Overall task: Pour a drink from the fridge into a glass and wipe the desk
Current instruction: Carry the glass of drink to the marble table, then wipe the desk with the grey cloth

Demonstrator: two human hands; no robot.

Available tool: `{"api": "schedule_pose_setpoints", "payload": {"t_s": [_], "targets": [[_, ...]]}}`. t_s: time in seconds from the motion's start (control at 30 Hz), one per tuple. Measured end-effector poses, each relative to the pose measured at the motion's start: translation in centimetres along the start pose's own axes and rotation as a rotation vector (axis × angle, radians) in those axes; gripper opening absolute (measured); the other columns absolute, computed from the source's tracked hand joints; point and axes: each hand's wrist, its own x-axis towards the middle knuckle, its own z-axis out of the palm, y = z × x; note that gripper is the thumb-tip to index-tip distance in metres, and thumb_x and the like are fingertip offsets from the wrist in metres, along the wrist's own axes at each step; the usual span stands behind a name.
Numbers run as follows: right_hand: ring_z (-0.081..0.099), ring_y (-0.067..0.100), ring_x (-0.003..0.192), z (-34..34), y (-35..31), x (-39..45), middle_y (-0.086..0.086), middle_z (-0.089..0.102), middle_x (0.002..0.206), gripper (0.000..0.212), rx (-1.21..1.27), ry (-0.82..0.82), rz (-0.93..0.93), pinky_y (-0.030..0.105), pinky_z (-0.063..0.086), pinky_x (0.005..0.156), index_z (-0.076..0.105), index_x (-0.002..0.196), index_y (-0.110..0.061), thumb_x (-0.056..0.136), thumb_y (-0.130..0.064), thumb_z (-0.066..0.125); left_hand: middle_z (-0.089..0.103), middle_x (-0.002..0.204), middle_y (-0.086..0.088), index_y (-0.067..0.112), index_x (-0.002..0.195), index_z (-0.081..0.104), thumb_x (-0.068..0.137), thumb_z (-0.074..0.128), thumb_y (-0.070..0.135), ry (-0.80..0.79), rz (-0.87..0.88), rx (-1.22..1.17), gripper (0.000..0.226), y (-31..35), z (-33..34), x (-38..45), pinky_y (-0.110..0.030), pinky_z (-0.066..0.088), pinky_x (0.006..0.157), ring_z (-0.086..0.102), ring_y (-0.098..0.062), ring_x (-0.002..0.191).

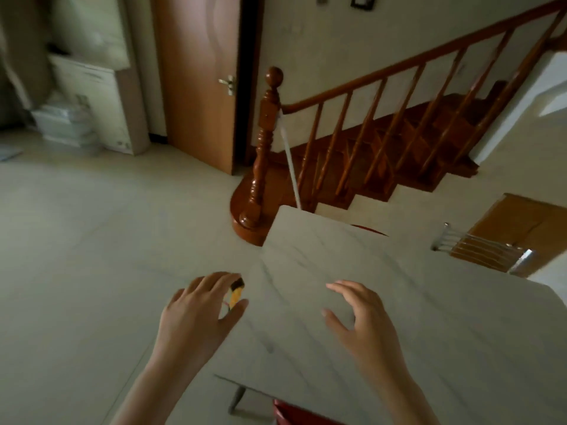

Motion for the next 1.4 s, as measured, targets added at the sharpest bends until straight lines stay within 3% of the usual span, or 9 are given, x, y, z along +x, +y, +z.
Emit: {"api": "schedule_pose_setpoints", "payload": {"t_s": [0.07, 0.13, 0.3, 0.5, 0.57, 0.73, 0.97, 1.4], "targets": [[0.045, 0.001, 0.114, 0.4, -1.1, 0.3, -0.016, 0.055, 0.118, 0.045, 0.023, -0.077, -0.067, 0.007, 0.026, 0.093, 0.059, 0.118, -0.03, 0.079, -0.051, 0.051, 0.064, 0.114, 0.014, 0.032, 0.116, 0.059, 0.084, 0.054, 0.055, 0.039, -0.079, 0.031, 0.04, -0.3, -1.2, -1.8, -0.032, 0.051, 0.072, 0.063, -0.013, 0.097], [0.042, 0.001, 0.118, 1.1, -2.2, 0.4, -0.015, 0.054, 0.123, 0.041, 0.061, -0.152, -0.133, 0.016, 0.031, 0.097, 0.056, 0.122, -0.029, 0.084, -0.044, 0.058, 0.064, 0.115, 0.013, 0.031, 0.118, 0.059, 0.082, 0.056, 0.054, 0.062, -0.156, 0.056, 0.043, -0.6, -2.2, -3.8, -0.033, 0.051, 0.074, 0.062, -0.014, 0.1], [0.039, -0.003, 0.112, 4.1, -5.6, -1.1, -0.017, 0.052, 0.123, 0.038, 0.162, -0.296, -0.316, 0.015, 0.032, 0.09, 0.055, 0.12, -0.032, 0.083, -0.037, 0.064, 0.063, 0.118, 0.011, 0.029, 0.121, 0.058, 0.086, 0.053, 0.053, 0.085, -0.346, 0.122, 0.043, -1.1, -4.3, -9.9, -0.034, 0.05, 0.079, 0.062, -0.014, 0.102], [0.047, 0.01, 0.114, 8.7, -12.1, -3.9, -0.009, 0.056, 0.122, 0.038, 0.267, -0.516, -0.577, 0.031, 0.043, 0.095, 0.058, 0.118, -0.029, 0.081, -0.036, 0.064, 0.065, 0.115, 0.01, 0.03, 0.117, 0.06, 0.083, 0.047, 0.055, 0.135, -0.614, 0.27, 0.044, -3.4, -7.7, -18.6, -0.032, 0.05, 0.075, 0.063, -0.015, 0.098], [0.049, 0.012, 0.113, 9.9, -14.9, -4.9, -0.008, 0.057, 0.122, 0.04, 0.299, -0.561, -0.672, 0.031, 0.044, 0.094, 0.058, 0.118, -0.029, 0.079, -0.039, 0.059, 0.065, 0.114, 0.009, 0.03, 0.117, 0.06, 0.083, 0.044, 0.056, 0.156, -0.718, 0.313, 0.046, -4.2, -9.0, -21.3, -0.032, 0.051, 0.073, 0.063, -0.015, 0.097], [0.053, 0.017, 0.109, 12.2, -21.7, -7.3, -0.005, 0.06, 0.119, 0.04, 0.361, -0.619, -0.859, 0.037, 0.049, 0.087, 0.059, 0.116, -0.028, 0.077, -0.038, 0.06, 0.067, 0.111, 0.005, 0.027, 0.116, 0.061, 0.082, 0.047, 0.054, 0.225, -0.913, 0.391, 0.046, -5.9, -11.9, -26.9, -0.033, 0.051, 0.07, 0.065, -0.018, 0.093], [0.05, 0.014, 0.113, 15.6, -31.3, -11.5, -0.007, 0.059, 0.12, 0.042, 0.416, -0.711, -1.07, 0.038, 0.048, 0.089, 0.058, 0.116, -0.029, 0.077, -0.041, 0.059, 0.068, 0.109, 0.003, 0.027, 0.114, 0.062, 0.082, 0.04, 0.057, 0.287, -1.144, 0.469, 0.05, -8.9, -15.7, -34.7, -0.033, 0.05, 0.068, 0.065, -0.019, 0.09], [0.045, 0.014, 0.12, 22.5, -51.5, -20.9, -0.007, 0.056, 0.125, 0.04, 0.475, -0.752, -1.302, 0.038, 0.046, 0.092, 0.057, 0.118, -0.03, 0.079, -0.041, 0.063, 0.067, 0.109, 0.005, 0.025, 0.114, 0.062, 0.081, 0.04, 0.054, 0.372, -1.362, 0.525, 0.049, -20.1, -25.2, -47.7, -0.036, 0.051, 0.074, 0.064, -0.018, 0.095]]}}
